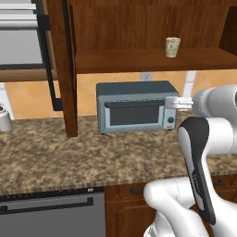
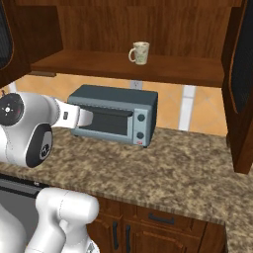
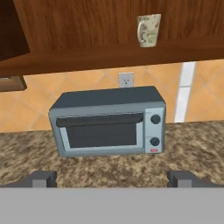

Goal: Gather all objects into one cabinet and sort the glasses and bowls to opposite sides.

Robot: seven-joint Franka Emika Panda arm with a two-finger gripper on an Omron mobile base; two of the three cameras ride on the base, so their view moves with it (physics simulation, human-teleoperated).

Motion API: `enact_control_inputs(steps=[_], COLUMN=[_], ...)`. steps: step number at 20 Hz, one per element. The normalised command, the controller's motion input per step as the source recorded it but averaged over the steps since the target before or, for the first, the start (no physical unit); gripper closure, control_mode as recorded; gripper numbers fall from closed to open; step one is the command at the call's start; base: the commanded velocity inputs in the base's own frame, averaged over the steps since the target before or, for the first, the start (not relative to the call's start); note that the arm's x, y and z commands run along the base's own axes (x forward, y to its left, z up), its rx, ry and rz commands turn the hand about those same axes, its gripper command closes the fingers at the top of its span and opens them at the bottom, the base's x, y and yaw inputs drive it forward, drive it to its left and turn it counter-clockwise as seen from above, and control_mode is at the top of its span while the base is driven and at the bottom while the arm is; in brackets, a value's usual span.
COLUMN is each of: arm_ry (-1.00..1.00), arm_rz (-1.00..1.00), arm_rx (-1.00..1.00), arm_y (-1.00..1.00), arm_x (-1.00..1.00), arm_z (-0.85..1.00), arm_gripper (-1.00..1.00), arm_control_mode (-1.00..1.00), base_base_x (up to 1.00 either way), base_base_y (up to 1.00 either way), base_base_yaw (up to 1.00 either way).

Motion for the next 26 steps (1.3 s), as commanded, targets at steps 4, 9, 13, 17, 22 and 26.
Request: enact_control_inputs(steps=[4, 9, 13, 17, 22, 26], arm_ry=[0.00, 0.00, 0.00, -0.03, -0.14, -0.14], arm_rz=[0.00, 0.00, 0.00, 0.00, 0.00, 0.00], arm_rx=[0.00, 0.00, 0.00, -0.01, -0.06, -0.06], arm_y=[0.00, 0.00, 0.00, 0.00, 0.00, -0.05], arm_x=[0.00, 0.00, 0.00, -0.24, -0.50, -0.08], arm_z=[0.00, 0.00, 0.00, 0.31, 0.87, 0.95], arm_gripper=[-1.00, -1.00, -1.00, -1.00, -1.00, -1.00], arm_control_mode=[1.00, 1.00, 1.00, -1.00, -1.00, -1.00], base_base_x=[0.00, 0.00, 0.00, -0.08, 0.00, 0.00], base_base_y=[0.00, 0.00, 0.00, 0.00, 0.00, 0.00], base_base_yaw=[0.00, 0.00, 0.00, 0.00, 0.00, 0.00])
